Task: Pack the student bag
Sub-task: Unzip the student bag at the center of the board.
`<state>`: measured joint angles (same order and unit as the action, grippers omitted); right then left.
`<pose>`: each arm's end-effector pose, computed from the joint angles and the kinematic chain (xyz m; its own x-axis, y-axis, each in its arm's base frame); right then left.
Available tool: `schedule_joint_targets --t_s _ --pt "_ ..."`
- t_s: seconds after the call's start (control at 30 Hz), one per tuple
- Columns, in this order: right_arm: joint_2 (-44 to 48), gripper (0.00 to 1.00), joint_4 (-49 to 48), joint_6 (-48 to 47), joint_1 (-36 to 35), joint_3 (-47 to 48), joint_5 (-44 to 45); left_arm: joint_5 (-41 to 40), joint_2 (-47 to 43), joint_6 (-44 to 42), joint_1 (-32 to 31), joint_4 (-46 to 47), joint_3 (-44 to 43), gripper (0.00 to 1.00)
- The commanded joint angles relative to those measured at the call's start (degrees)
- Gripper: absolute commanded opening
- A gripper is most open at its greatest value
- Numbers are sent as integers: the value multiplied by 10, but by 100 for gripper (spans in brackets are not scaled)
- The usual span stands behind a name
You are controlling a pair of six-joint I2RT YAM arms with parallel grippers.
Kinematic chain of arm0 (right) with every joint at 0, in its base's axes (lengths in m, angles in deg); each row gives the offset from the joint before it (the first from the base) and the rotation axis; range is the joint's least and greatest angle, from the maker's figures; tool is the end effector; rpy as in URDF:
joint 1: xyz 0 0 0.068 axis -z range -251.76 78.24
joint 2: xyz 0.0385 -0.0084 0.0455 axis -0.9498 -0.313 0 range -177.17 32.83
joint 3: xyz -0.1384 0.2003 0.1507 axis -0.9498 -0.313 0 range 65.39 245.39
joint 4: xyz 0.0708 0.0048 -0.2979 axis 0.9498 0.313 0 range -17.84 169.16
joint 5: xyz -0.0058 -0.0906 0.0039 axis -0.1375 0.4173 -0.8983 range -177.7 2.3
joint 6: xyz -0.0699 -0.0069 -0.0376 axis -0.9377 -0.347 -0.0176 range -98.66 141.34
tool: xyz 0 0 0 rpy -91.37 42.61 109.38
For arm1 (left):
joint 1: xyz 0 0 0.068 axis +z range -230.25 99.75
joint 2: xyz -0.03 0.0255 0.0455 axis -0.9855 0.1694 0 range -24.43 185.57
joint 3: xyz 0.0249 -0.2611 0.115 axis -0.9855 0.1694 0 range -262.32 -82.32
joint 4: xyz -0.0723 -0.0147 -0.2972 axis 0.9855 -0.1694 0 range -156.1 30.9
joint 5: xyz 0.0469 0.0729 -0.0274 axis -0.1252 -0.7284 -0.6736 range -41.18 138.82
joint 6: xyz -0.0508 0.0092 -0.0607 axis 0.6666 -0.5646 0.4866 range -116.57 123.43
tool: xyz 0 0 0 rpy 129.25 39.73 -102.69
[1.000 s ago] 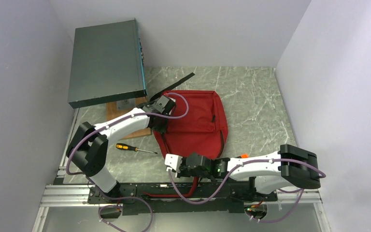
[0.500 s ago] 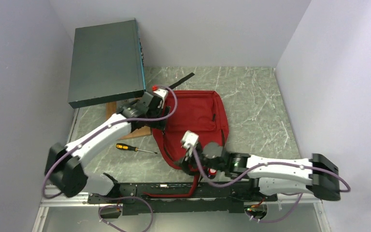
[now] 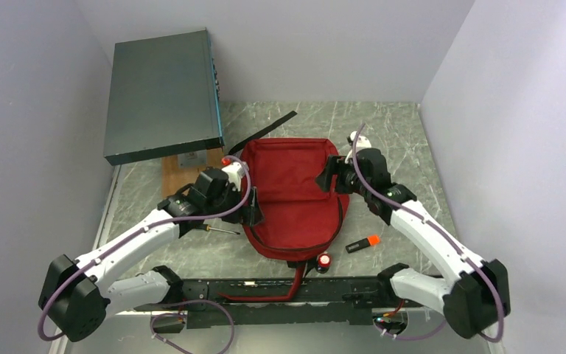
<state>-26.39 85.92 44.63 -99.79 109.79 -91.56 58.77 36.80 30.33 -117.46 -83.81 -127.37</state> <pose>0.2633 0.1455 0.2674 -0.5939 0.1308 -0.7938 -0.3116 0.8723 0.3769 0.2243 -0.1853 0.2407 -0.7815 0.0339 -0.6230 0.3881 0.8082 -0.4429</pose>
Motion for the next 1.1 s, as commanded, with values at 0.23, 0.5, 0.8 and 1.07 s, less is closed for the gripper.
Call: schedule_joint_targets --t_s 0.23,0.5,0.8,1.07 --pt "-136 57 -2 20 84 49 -57 32 -72 93 -27 121 94 81" --pt "-205 50 -31 -2 84 61 -4 -14 -149 120 -69 165 162 77" --pt "-244 34 -43 -25 84 91 3 -31 -221 269 -79 264 301 81" --pt "-250 29 -37 -39 84 103 -5 -33 -175 288 -80 267 303 84"
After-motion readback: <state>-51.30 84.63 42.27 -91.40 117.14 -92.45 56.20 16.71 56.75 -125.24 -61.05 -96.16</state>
